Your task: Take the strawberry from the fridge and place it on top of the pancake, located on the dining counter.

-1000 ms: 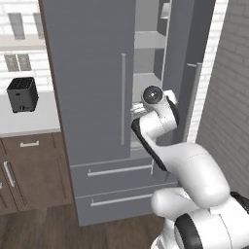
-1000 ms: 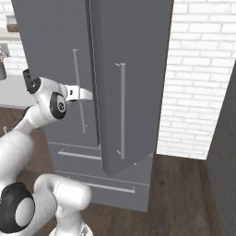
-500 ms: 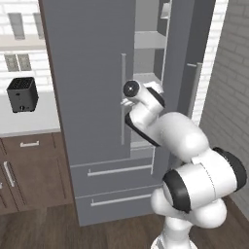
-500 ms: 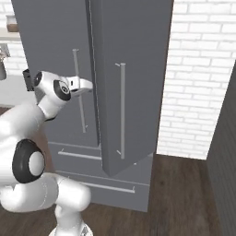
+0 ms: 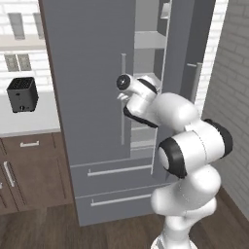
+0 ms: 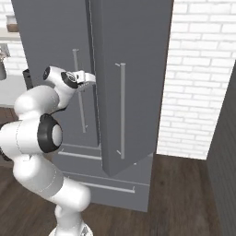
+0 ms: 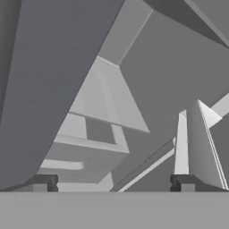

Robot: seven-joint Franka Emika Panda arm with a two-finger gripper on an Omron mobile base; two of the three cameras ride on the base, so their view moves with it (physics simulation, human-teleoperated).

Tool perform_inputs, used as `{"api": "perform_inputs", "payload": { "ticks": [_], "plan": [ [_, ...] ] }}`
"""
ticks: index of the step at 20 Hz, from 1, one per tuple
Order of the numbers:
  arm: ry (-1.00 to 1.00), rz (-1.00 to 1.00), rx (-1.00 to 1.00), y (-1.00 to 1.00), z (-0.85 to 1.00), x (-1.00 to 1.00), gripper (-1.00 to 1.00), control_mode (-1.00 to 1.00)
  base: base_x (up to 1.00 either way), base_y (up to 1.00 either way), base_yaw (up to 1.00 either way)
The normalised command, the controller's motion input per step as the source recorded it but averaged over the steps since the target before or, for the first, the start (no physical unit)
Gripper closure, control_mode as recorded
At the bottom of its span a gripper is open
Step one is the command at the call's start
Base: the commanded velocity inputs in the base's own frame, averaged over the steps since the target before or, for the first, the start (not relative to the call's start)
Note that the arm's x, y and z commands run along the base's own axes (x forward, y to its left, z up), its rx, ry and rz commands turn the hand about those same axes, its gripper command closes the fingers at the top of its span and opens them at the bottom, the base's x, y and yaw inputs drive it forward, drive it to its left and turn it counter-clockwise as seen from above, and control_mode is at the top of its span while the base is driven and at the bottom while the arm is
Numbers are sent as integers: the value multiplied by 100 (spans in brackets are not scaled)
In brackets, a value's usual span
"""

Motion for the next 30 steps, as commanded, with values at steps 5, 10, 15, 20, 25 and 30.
{"api": "perform_inputs", "payload": {
  "ticks": [5, 10, 15, 20, 25, 30],
  "plan": [
    [0, 0, 0, -17, 0, 24, -100, -100, 0, 0, 0],
    [0, 0, 0, -55, 0, 2, -100, -100, 0, 0, 0],
    [-1, 0, 0, -62, 11, -15, -100, -100, 0, 0, 0],
    [-11, 0, 0, -65, 34, -62, -100, -100, 0, 0, 0],
    [-7, -3, 0, -71, 36, -59, -100, -100, 0, 0, 0],
    [-3, -6, 1, -82, 33, -35, -100, -100, 0, 0, 0]
  ]
}}
